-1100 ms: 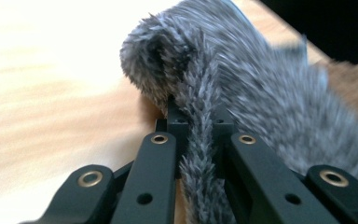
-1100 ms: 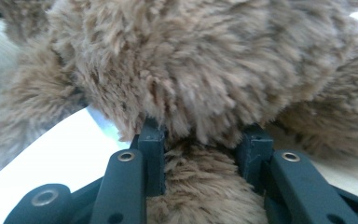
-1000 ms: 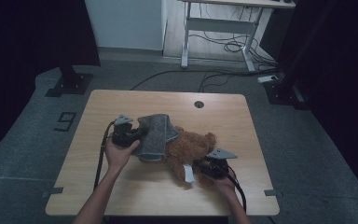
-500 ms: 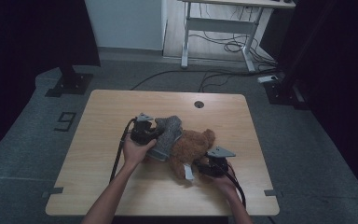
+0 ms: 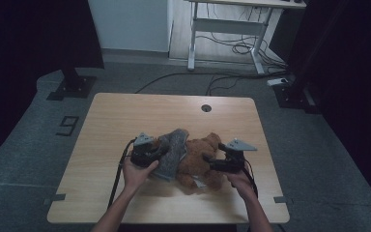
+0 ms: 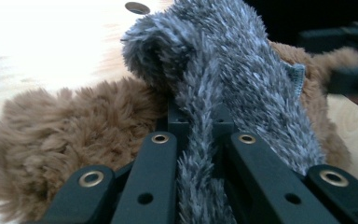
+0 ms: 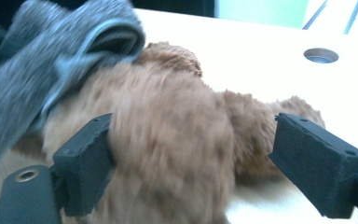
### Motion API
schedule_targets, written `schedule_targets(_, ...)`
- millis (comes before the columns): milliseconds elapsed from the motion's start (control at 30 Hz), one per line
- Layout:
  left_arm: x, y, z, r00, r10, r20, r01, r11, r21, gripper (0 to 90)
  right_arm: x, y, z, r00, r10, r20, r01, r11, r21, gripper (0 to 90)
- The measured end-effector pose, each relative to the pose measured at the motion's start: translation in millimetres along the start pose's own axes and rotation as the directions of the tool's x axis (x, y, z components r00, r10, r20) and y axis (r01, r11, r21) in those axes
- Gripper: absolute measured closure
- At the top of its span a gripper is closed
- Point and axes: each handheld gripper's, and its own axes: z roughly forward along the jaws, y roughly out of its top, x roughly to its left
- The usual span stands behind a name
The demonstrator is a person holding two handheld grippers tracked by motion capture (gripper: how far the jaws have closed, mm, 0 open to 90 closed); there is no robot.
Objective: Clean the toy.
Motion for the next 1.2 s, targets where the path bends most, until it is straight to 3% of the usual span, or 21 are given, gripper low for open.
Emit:
schedule_targets(133,-2.1,-9.3,-4.9,0.9999,-0.006,0.015,0.006,0.9998,-0.019,84.0,-0.4,11.3,19.4,0.9991,0.001,-0.043,0.002,0.997,0.072,11.7)
schedule_targets(200,-2.9,-11.5,-5.9,0.9998,-0.004,0.019,0.005,0.9997,-0.023,84.0,-1.3,9.1,28.4,0.9973,0.025,-0.069,-0.017,0.993,0.117,9.5)
schedule_targets(367,-6.6,-16.4,-8.3,0.9995,0.006,0.032,-0.005,0.9997,-0.025,83.9,-5.8,-4.8,30.7,0.9895,0.109,-0.095,-0.095,0.985,0.147,10.0)
schedule_targets(500,-9.0,-21.9,-11.1,0.9992,0.01,0.038,-0.009,0.9995,-0.03,83.8,-5.4,-14.8,29.2,0.9808,0.143,-0.132,-0.122,0.98,0.157,14.4)
schedule_targets(600,-9.0,-28.1,-13.2,0.999,0.002,0.044,0.0,0.9991,-0.042,83.8,-0.9,-20.5,27.8,0.975,0.133,-0.178,-0.106,0.983,0.149,27.2)
schedule_targets(733,-11.1,-35.5,-12.4,0.9992,-0.008,0.039,0.011,0.9971,-0.075,83.9,4.1,-22.1,23.9,0.9776,0.097,-0.187,-0.073,0.989,0.129,43.6)
schedule_targets(800,-11.9,-35.6,-11.0,0.9994,-0.007,0.034,0.01,0.9963,-0.086,83.9,4.2,-21.5,22.9,0.9783,0.093,-0.185,-0.072,0.99,0.118,51.2)
schedule_targets(933,-7.8,-29.3,-6.2,0.9995,-0.014,0.028,0.016,0.9946,-0.103,83.8,7.8,-17.4,22.5,0.9892,0.043,-0.14,-0.033,0.997,0.072,61.9)
schedule_targets(1100,-6.5,-24.0,6.7,0.9999,-0.013,-0.005,0.012,0.988,-0.154,83.8,4.8,-10.5,31.1,0.9987,0.035,-0.036,-0.036,0.999,-0.012,66.1)
schedule_targets(1200,-3.3,-16.9,11.3,0.9994,-0.035,0.001,0.035,0.987,-0.157,83.7,0.4,-9.1,34.5,0.9997,0.025,-0.005,-0.025,0.999,-0.044,66.1)
